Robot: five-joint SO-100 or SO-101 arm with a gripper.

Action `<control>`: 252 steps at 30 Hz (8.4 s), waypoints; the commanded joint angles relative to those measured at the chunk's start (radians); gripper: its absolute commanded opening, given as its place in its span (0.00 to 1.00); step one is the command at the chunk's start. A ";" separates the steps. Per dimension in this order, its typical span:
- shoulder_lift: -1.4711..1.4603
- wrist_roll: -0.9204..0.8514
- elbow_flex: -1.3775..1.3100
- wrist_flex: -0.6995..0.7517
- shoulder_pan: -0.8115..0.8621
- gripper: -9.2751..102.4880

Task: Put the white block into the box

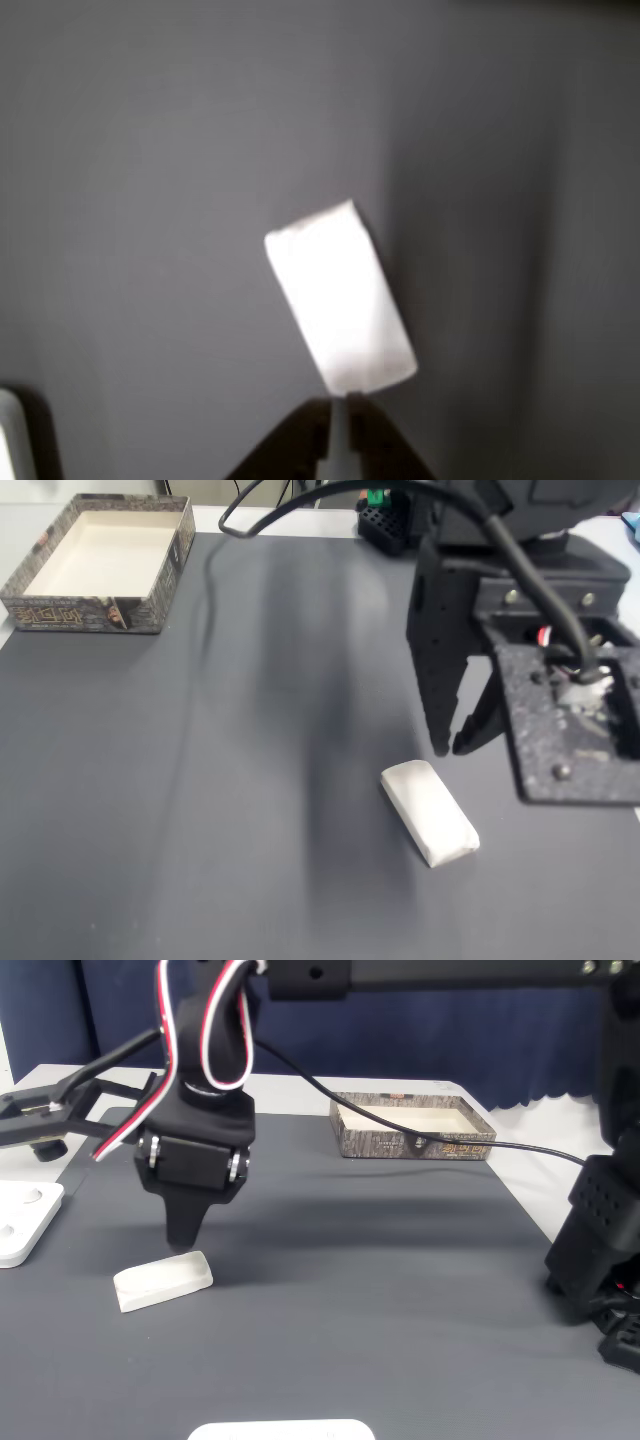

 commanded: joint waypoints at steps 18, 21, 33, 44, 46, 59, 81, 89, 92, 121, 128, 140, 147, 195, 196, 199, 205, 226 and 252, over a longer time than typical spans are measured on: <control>-0.150 0.072 -0.325 0.094 0.041 0.07; -0.167 0.080 -0.344 0.094 0.044 0.07; -0.196 0.227 -0.376 0.126 0.048 0.07; -0.195 0.495 -0.393 0.161 0.052 0.07; -0.193 0.523 -0.397 0.161 0.052 0.07; -0.193 0.592 -0.407 0.161 0.069 0.07; -0.209 0.600 -0.434 0.130 0.067 0.15; -0.207 0.592 -0.439 0.115 0.078 0.30; -0.204 0.595 -0.439 0.117 0.084 0.32; -0.250 0.594 -0.477 0.120 0.097 0.38; -0.272 0.589 -0.488 0.118 0.091 0.35; -0.285 0.575 -0.499 0.117 0.071 0.35; -0.287 0.568 -0.506 0.120 0.057 0.34; -0.362 0.571 -0.523 0.133 0.032 0.31; -0.362 0.571 -0.523 0.133 0.032 0.31; -0.367 0.571 -0.526 0.126 0.034 0.30; -0.373 0.572 -0.531 0.110 0.037 0.30; -0.377 0.581 -0.545 0.100 0.060 0.27; -0.322 0.601 -0.502 0.169 0.055 0.08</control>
